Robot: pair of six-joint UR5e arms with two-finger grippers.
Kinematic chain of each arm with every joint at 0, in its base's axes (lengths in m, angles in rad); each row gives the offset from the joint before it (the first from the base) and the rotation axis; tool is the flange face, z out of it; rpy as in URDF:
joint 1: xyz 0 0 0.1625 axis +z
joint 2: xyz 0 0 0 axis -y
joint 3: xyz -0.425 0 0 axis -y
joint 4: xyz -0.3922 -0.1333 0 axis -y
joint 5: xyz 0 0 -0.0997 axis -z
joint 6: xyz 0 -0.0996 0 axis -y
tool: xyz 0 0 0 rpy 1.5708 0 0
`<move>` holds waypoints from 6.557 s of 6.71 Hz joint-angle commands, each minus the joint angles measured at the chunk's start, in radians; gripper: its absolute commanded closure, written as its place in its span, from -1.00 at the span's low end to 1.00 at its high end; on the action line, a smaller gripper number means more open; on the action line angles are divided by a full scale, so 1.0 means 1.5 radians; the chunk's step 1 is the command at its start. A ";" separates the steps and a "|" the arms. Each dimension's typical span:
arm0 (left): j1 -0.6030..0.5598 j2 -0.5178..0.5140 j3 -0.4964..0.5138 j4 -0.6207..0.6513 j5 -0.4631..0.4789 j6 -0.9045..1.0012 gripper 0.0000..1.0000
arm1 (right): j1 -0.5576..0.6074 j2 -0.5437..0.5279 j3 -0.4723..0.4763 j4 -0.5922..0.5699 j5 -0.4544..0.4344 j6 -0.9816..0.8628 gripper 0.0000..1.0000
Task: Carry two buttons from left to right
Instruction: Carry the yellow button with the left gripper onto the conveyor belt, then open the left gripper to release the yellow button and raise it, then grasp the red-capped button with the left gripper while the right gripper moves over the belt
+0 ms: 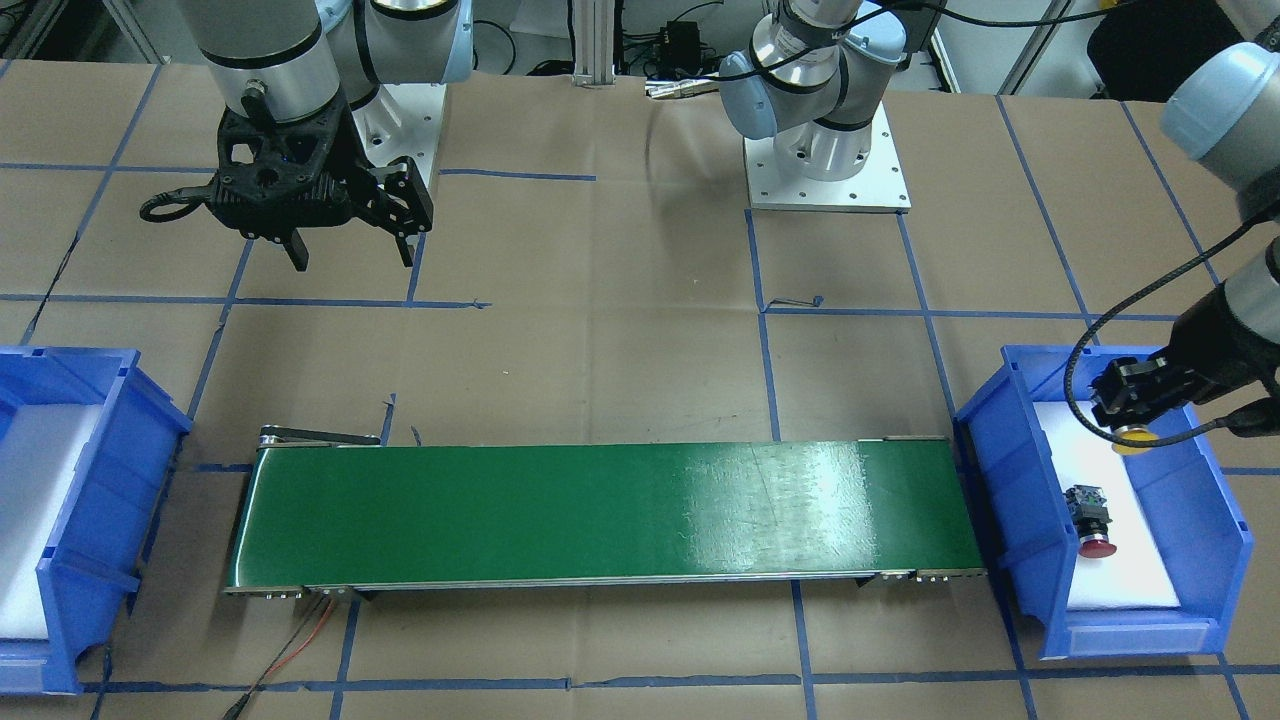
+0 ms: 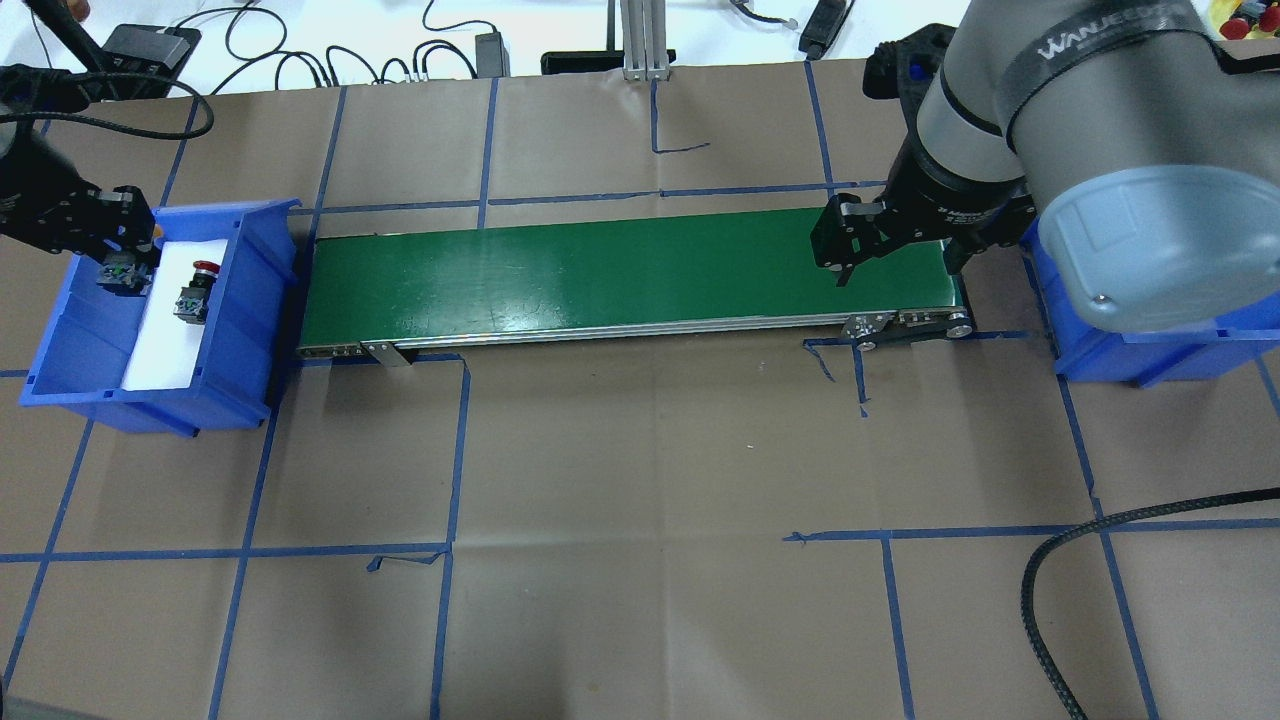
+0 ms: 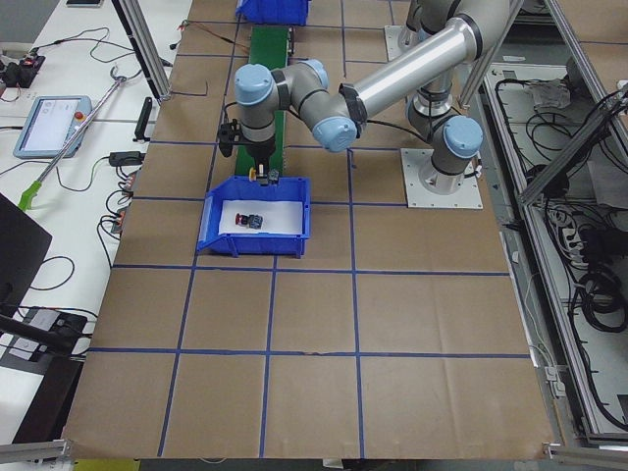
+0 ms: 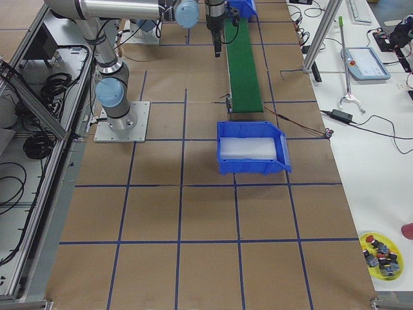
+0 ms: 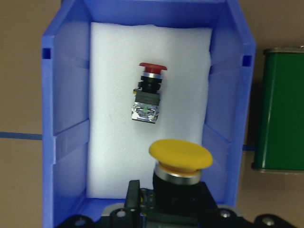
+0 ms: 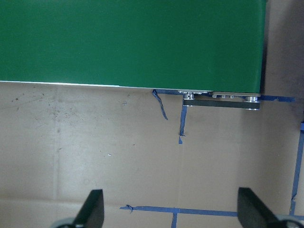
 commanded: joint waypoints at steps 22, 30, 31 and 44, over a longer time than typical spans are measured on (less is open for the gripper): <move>-0.080 -0.032 0.031 0.026 0.008 -0.080 -1.00 | 0.000 0.001 0.002 0.009 0.000 0.006 -1.00; 0.047 -0.121 0.028 0.085 0.007 0.132 -1.00 | 0.000 0.061 0.000 -0.122 0.001 0.008 -1.00; 0.052 -0.136 0.011 0.123 0.007 0.136 -1.00 | 0.000 0.070 0.001 -0.167 0.001 0.008 -1.00; 0.047 -0.213 0.031 0.188 -0.002 0.136 0.98 | 0.000 0.165 -0.006 -0.234 -0.006 0.002 -1.00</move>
